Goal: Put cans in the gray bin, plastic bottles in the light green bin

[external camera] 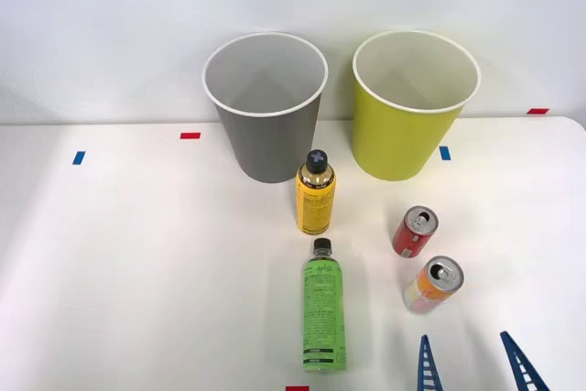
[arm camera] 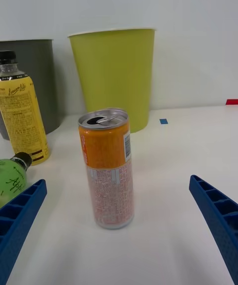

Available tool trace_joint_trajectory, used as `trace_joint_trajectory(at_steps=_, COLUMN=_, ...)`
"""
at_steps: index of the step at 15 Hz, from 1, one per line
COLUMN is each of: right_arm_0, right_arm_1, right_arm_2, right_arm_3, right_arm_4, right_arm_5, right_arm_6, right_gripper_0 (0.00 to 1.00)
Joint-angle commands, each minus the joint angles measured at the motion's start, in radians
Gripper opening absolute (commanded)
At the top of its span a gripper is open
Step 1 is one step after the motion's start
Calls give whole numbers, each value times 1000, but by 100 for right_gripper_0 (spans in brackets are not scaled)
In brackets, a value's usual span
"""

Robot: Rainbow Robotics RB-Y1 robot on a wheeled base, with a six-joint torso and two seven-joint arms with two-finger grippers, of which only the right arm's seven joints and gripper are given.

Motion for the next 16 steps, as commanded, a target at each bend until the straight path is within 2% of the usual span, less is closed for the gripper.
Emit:
trace_joint_trajectory(at_steps=1, right_arm_0=-58, right_arm_1=7, right_arm_2=2, right_arm_3=29, right_arm_4=-1, right_arm_5=-16, right_arm_6=17, right_gripper_0=100)
trace_joint_trajectory(at_steps=10, right_arm_0=-192, right_arm_1=53, right_arm_2=10, right_arm_3=31, right_arm_4=-22, right_arm_5=133, right_arm_6=58, right_gripper_0=100)
trace_joint_trajectory(at_steps=16, right_arm_0=-261, right_arm_1=72, right_arm_2=-18, right_arm_3=31, right_arm_4=-48, right_arm_5=199, right_arm_6=86, right_gripper_0=100)
